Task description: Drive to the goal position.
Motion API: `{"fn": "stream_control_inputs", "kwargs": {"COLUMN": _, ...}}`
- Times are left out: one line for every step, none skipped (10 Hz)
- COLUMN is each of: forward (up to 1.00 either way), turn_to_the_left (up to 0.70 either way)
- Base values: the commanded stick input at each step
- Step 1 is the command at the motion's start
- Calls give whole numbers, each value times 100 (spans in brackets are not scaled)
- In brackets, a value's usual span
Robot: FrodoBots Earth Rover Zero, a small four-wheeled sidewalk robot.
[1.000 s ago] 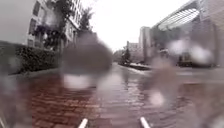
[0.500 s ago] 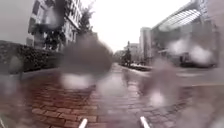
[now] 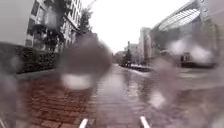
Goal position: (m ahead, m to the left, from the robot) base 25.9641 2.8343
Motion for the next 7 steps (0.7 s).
{"fn": "stream_control_inputs", "kwargs": {"forward": 70, "turn_to_the_left": 14}}
{"fn": "stream_control_inputs", "kwargs": {"forward": 70, "turn_to_the_left": 12}}
{"fn": "stream_control_inputs", "kwargs": {"forward": 70, "turn_to_the_left": 5}}
{"fn": "stream_control_inputs", "kwargs": {"forward": 70, "turn_to_the_left": 0}}
{"fn": "stream_control_inputs", "kwargs": {"forward": 70, "turn_to_the_left": 0}}
{"fn": "stream_control_inputs", "kwargs": {"forward": 70, "turn_to_the_left": 0}}
{"fn": "stream_control_inputs", "kwargs": {"forward": 70, "turn_to_the_left": 0}}
